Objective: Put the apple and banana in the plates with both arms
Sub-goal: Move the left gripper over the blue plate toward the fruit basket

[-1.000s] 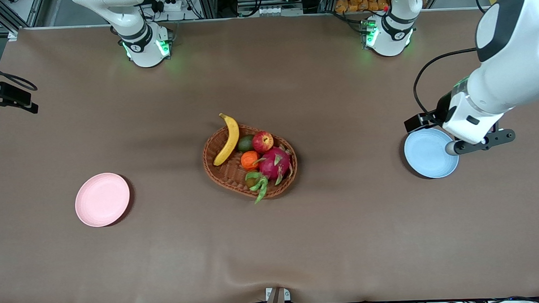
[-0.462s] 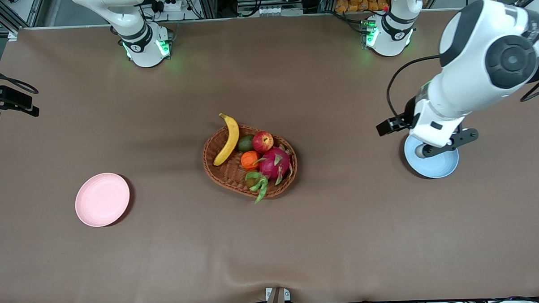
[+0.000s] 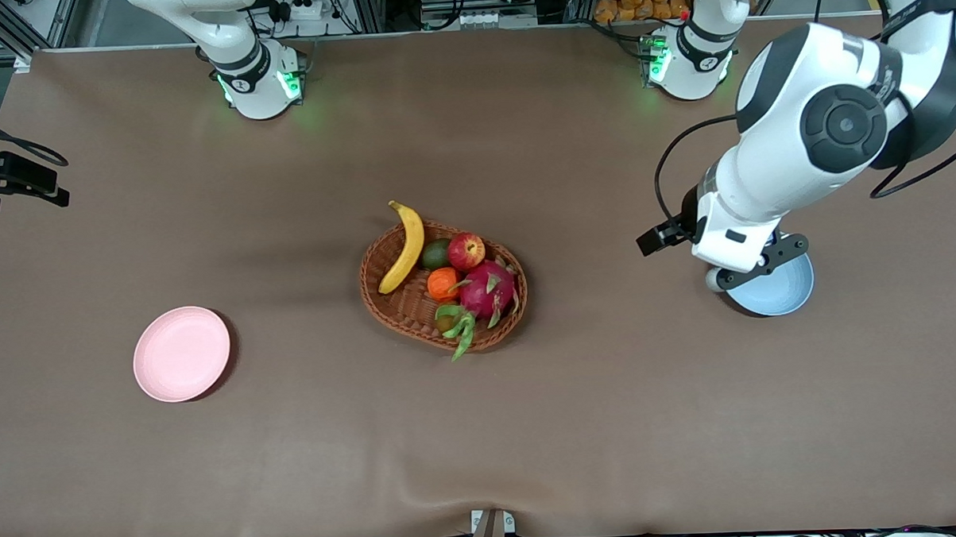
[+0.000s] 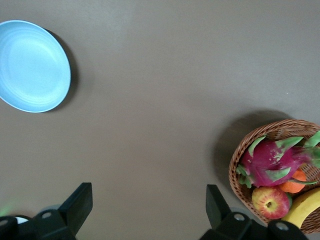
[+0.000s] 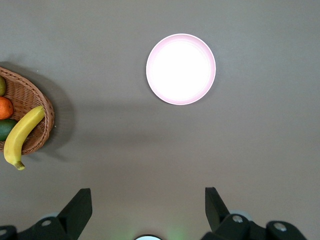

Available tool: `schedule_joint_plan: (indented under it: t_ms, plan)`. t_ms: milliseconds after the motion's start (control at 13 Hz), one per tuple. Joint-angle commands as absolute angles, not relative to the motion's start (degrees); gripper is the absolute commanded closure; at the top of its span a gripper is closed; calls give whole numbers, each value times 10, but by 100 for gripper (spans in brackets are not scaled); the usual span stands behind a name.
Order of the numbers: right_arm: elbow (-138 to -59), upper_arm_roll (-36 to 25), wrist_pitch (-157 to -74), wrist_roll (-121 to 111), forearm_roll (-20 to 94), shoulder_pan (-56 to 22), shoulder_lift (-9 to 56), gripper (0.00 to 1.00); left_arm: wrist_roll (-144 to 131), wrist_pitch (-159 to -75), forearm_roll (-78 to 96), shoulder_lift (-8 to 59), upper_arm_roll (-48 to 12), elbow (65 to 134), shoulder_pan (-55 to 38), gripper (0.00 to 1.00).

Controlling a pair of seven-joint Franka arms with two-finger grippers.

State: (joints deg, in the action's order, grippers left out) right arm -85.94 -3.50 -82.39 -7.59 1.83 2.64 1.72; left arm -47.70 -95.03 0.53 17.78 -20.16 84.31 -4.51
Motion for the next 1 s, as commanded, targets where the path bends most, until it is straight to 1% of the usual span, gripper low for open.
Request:
schedule_joint_plan:
  t_ms: [0, 308, 923]
  plan:
    - [-846, -29, -818, -73, 23, 37, 27, 0, -504, -968, 14, 191, -201, 833, -55, 0]
    - [-846, -29, -821, -73, 24, 37, 29, 0, -513, -973, 11, 205, -201, 832, -75, 0]
    - [-845, -29, -821, -73, 23, 38, 30, 0, -551, -1033, 4, 242, -199, 831, -102, 0]
